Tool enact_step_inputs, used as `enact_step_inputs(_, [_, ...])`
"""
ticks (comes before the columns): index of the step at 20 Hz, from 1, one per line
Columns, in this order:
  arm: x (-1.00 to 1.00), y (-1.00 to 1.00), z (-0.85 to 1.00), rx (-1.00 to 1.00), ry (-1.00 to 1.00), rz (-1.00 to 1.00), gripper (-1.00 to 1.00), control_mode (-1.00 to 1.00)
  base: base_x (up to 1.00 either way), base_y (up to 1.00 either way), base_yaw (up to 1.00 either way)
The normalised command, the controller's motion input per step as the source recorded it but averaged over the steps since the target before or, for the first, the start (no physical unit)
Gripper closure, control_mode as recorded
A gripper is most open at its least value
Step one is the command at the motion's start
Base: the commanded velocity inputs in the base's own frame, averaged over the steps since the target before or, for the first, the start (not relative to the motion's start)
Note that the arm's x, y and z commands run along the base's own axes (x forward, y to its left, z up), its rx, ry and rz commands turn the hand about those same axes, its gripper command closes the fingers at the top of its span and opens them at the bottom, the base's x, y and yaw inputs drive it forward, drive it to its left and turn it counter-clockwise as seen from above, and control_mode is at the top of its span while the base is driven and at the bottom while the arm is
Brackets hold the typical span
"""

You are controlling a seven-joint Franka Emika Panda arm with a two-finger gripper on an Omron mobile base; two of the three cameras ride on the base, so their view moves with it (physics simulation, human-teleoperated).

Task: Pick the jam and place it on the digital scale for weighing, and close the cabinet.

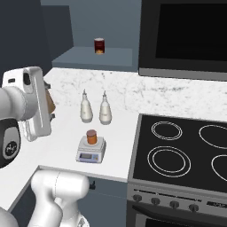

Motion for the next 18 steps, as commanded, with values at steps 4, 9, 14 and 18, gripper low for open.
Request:
enact_step_inputs(4, [-0.11,0.0,0.24,-0.13,-0.02,0.0,-1.0,-1.0,0.0,0.0,0.0])
enact_step_inputs(9, [-0.34,0.07,0.05,-0.16,-0.09,0.0,-1.0,-1.0,0.0,0.0,0.0])
enact_step_inputs(14, [-0.45,0.11,0.0,-0.17,-0.17,0.0,-1.0,-1.0,0.0,0.0,0.0])
enact_step_inputs(18, [-0.37,0.1,0.05,-0.15,-0.18,0.0,-1.0,-1.0,0.0,0.0,0.0])
